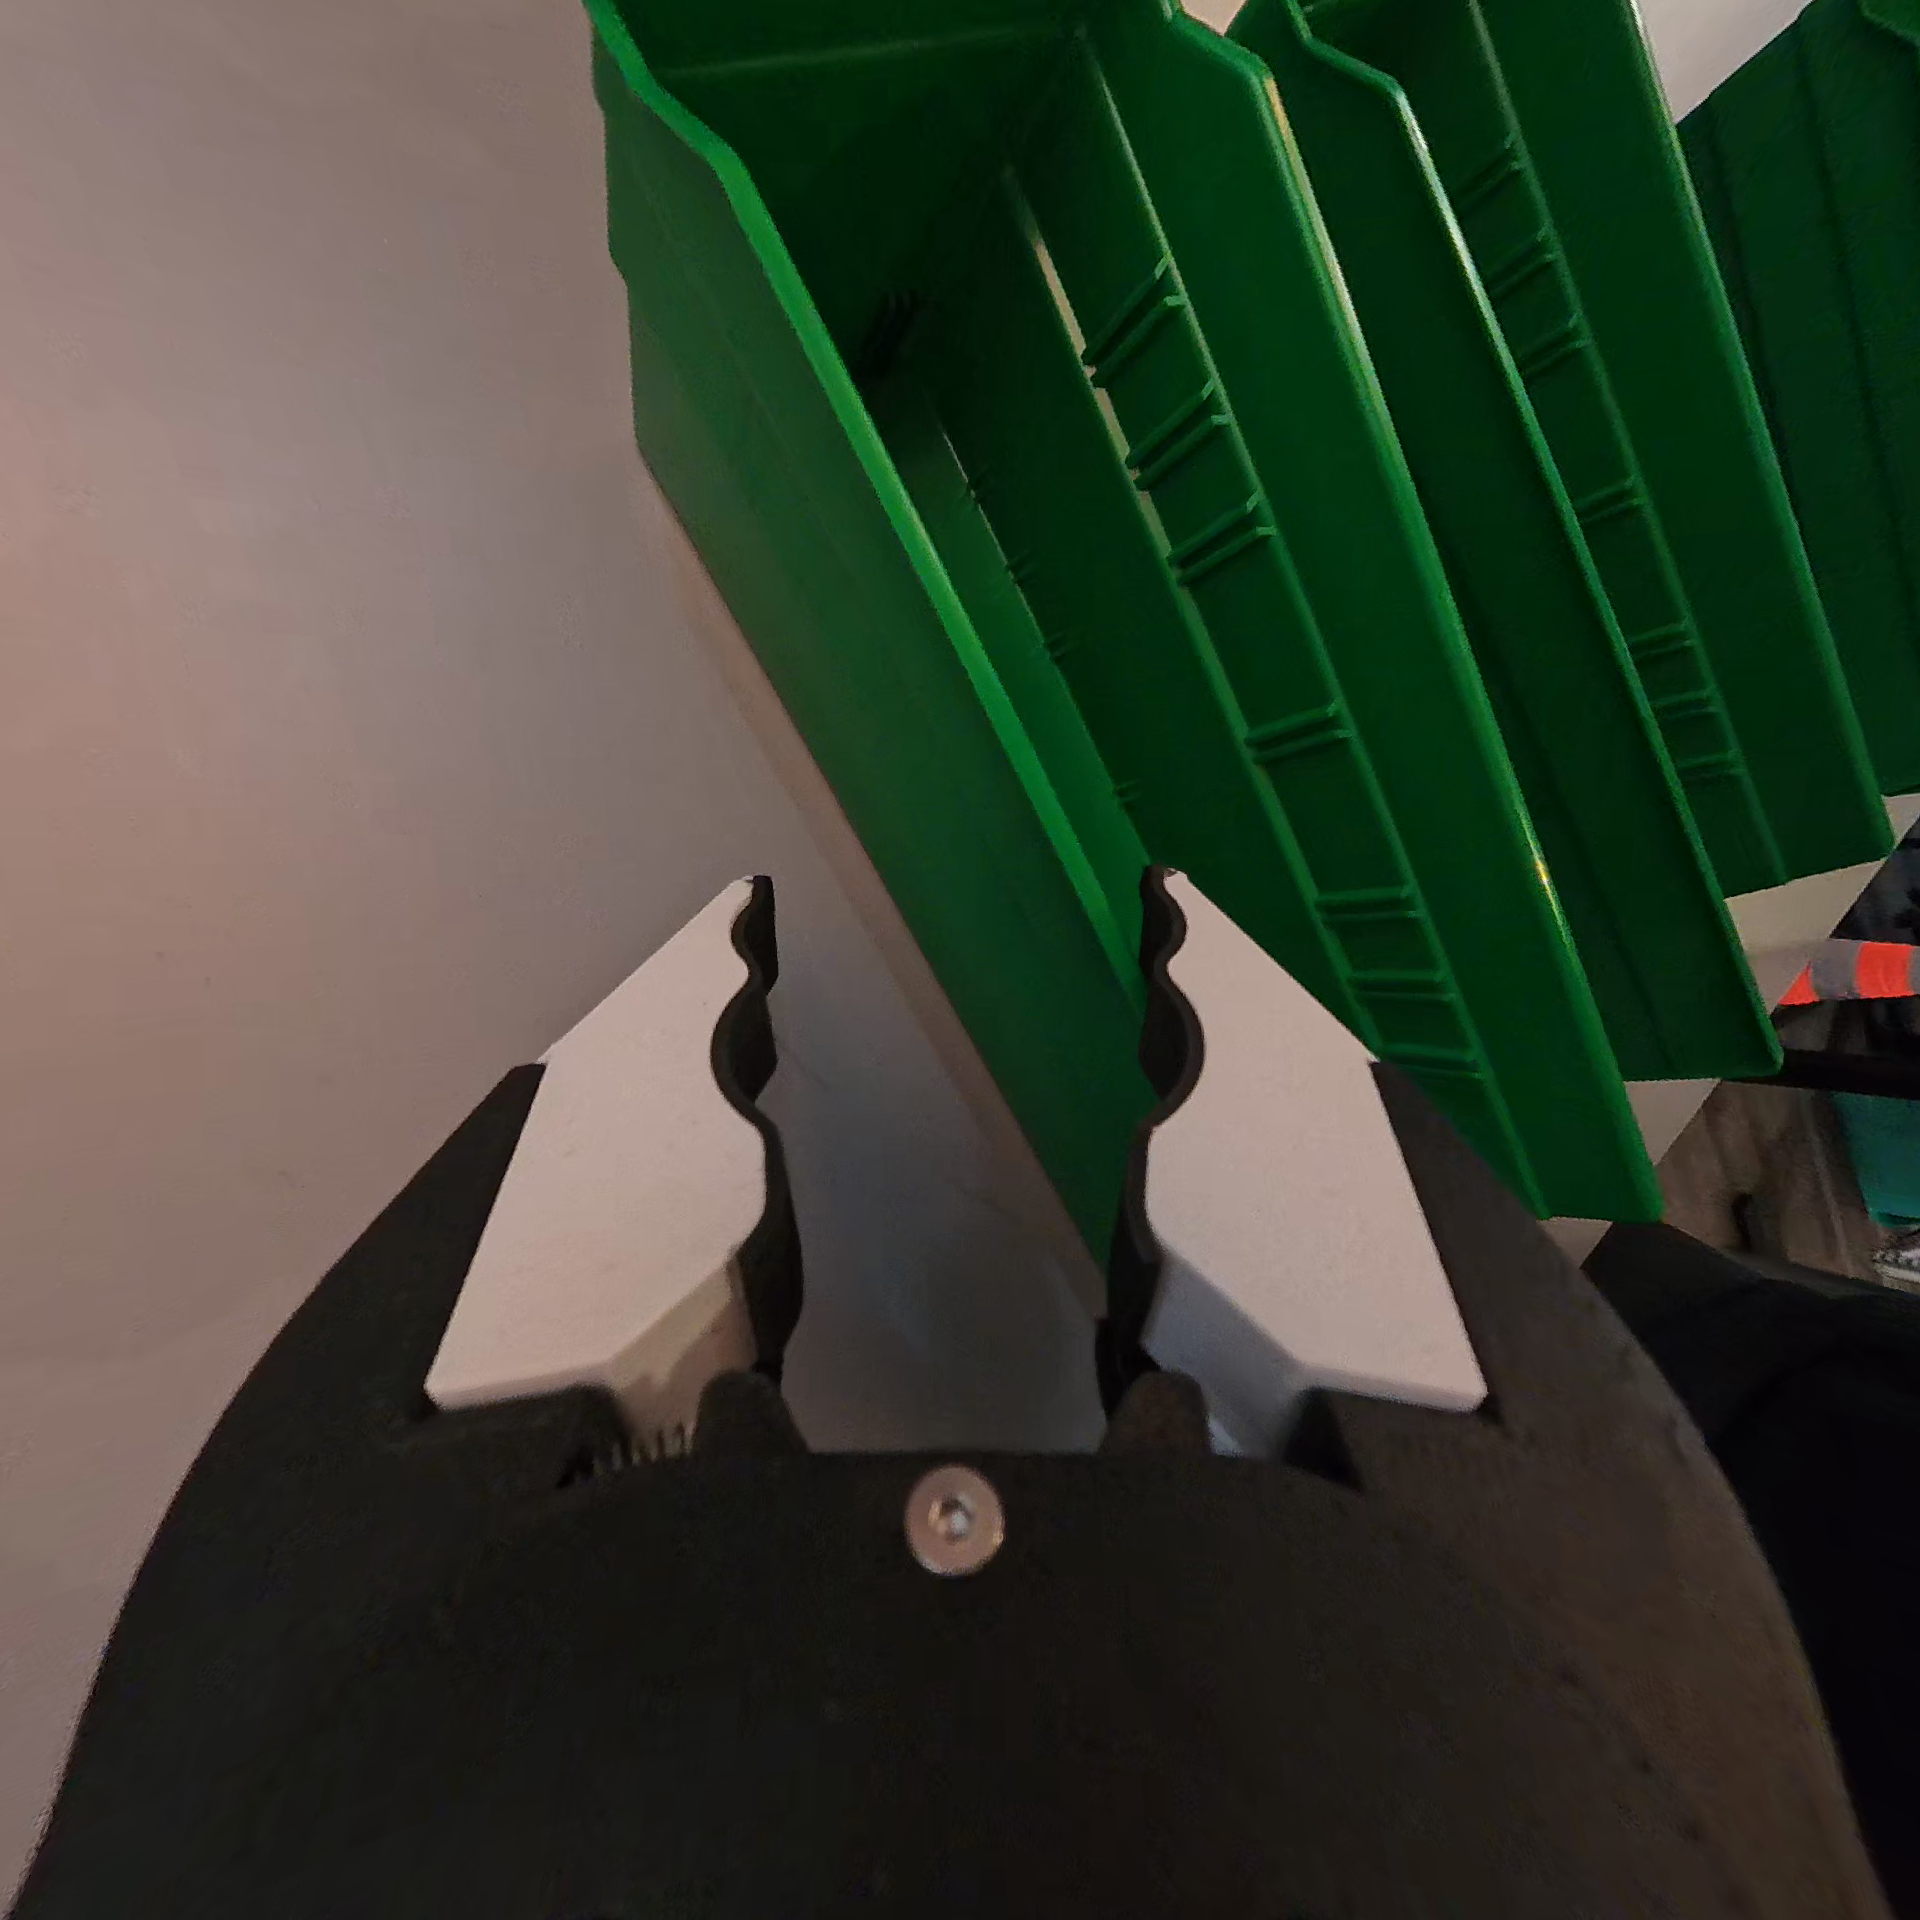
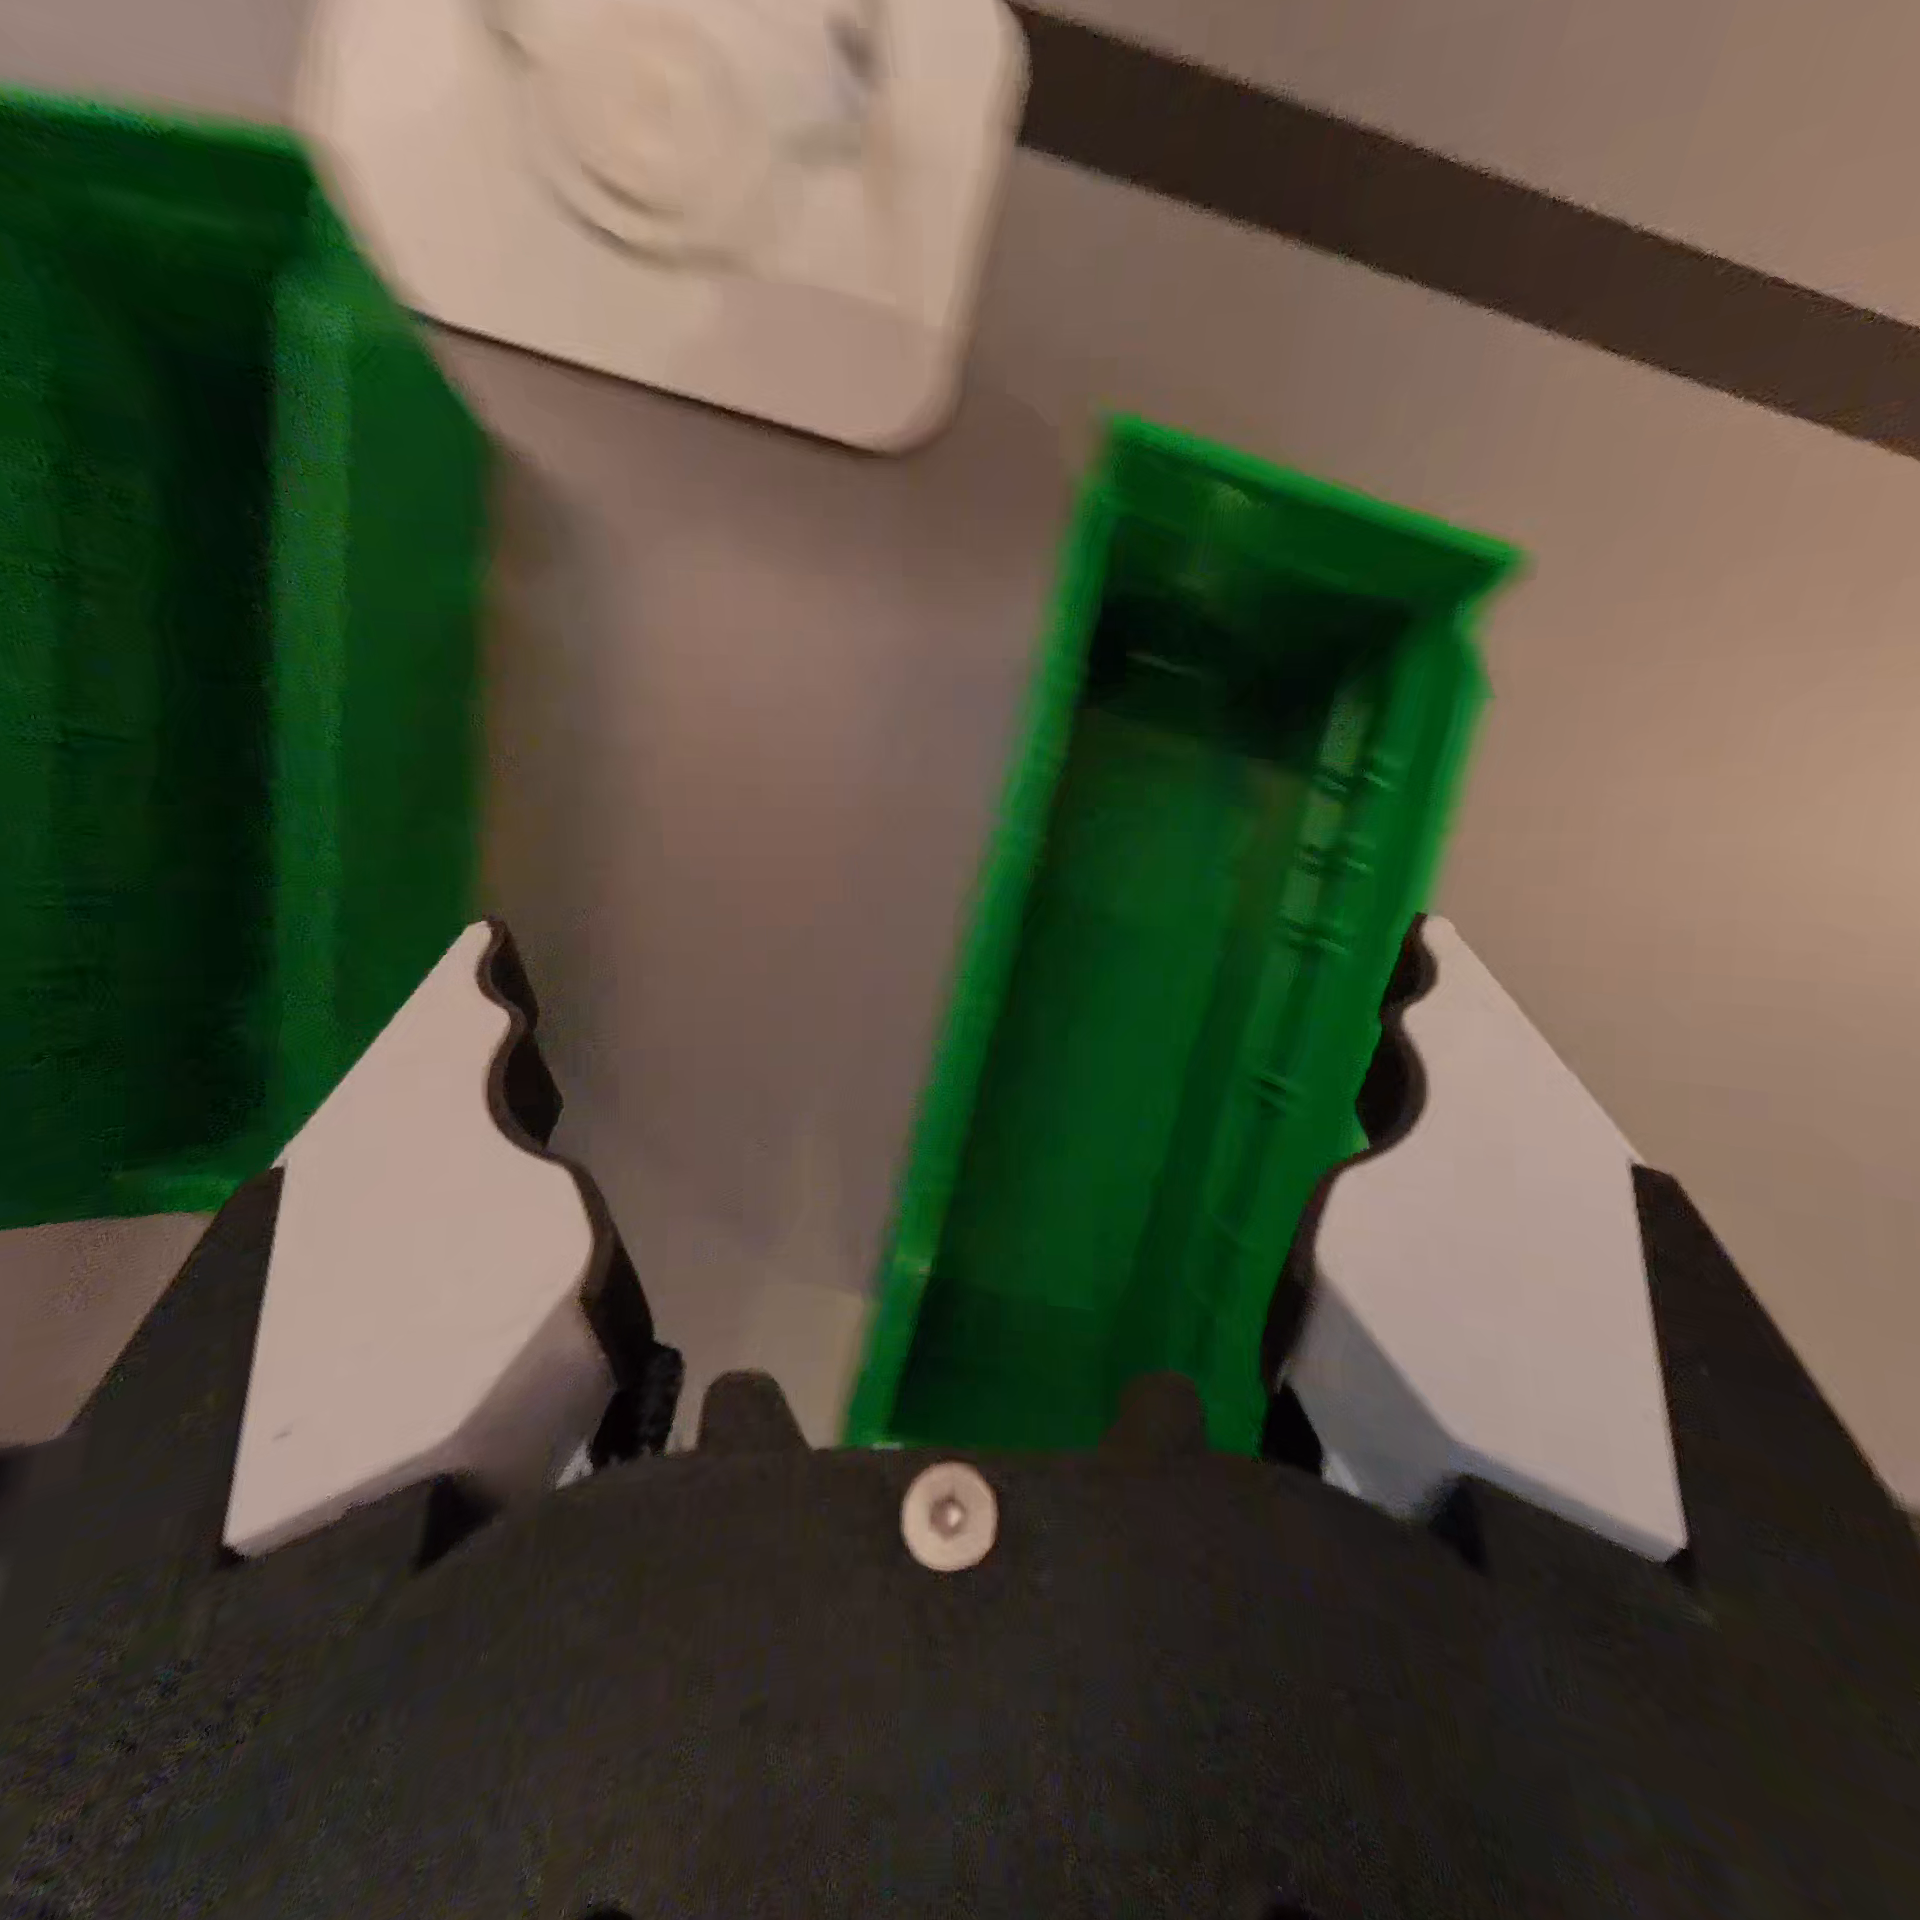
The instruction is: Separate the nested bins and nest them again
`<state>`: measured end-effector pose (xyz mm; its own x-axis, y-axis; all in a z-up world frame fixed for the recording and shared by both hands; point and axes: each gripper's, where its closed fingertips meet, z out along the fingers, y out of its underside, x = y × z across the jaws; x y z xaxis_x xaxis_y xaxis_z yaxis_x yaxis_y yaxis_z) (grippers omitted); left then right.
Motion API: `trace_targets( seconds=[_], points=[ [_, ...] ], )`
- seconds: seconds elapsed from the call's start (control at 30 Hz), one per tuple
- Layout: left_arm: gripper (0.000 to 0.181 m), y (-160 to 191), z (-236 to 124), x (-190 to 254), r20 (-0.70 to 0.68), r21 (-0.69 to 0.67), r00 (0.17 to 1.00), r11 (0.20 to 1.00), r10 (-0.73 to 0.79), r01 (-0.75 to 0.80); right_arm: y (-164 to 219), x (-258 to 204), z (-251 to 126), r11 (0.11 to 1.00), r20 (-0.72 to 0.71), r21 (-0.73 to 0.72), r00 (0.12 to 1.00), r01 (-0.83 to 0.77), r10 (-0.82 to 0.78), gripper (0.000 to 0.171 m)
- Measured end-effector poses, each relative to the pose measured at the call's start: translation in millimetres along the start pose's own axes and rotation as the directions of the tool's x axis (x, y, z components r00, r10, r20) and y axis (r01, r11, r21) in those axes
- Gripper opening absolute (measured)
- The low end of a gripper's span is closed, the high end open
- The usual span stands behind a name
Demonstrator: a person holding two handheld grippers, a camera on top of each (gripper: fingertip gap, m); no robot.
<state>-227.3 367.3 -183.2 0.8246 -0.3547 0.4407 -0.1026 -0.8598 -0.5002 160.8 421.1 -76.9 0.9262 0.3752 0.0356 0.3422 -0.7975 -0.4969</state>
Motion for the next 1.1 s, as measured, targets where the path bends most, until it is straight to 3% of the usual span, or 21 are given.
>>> trace_targets(
  seconds=[0.17, 0.3, 0.4, 0.47, 0.53, 0.63, 0.83, 0.87, 0.97, 1.1],
  points=[
    [0.069, -1, 1, 1, -0.012, 0.004, 1.0, 1.0, -0.002, 0.003, -21, -158, 17, 0.996, 0.256, 0.011, 0.962, 0.09, -0.09, 0.156],
    [0.069, -2, 1, 3, -0.021, 0.003, 1.0, 1.0, 0.012, -0.012, 4, -216, 73, 0.975, 0.239, -0.101, 0.956, 0.2, -0.172, 0.155],
    [0.069, -3, 1, 6, -0.026, 0.006, 0.999, 1.0, 0.02, -0.019, 13, -211, 99, 0.945, 0.12, -0.146, 0.953, 0.294, -0.278, 0.156],
    [0.069, -3, 1, 7, -0.031, 0.009, 0.999, 1.0, 0.023, -0.023, 15, -201, 101, 0.917, 0.085, -0.168, 0.932, 0.362, -0.352, 0.145],
    [0.069, -3, 1, 8, -0.04, 0.013, 0.999, 1.0, 0.02, -0.02, 16, -194, 99, 0.889, 0.109, -0.17, 0.904, 0.426, -0.413, 0.134],
    [0.069, -2, 1, 8, -0.045, 0.014, 0.999, 1.0, 0.019, -0.019, 23, -177, 96, 0.827, 0.146, -0.201, 0.851, 0.525, -0.504, 0.132],
    [0.069, 0, 1, 7, -0.057, 0.014, 0.998, 1.0, 0.01, -0.01, 33, -172, 102, 0.886, 0.248, -0.224, 0.903, 0.406, -0.351, 0.142],
    [0.069, 0, 1, 7, -0.057, 0.013, 0.998, 1.0, 0.01, -0.01, 34, -177, 102, 0.889, 0.281, -0.217, 0.898, 0.402, -0.337, 0.13],
    [0.069, 1, 1, 7, -0.055, 0.007, 0.998, 1.0, 0.017, -0.017, 32, -177, 100, 0.894, 0.293, -0.21, 0.898, 0.395, -0.328, 0.115],
    [0.069, 1, 1, 7, -0.06, 0.006, 0.998, 1.0, 0.019, -0.018, 31, -176, 98, 0.906, 0.3, -0.197, 0.903, 0.375, -0.309, 0.107]
  ],
)
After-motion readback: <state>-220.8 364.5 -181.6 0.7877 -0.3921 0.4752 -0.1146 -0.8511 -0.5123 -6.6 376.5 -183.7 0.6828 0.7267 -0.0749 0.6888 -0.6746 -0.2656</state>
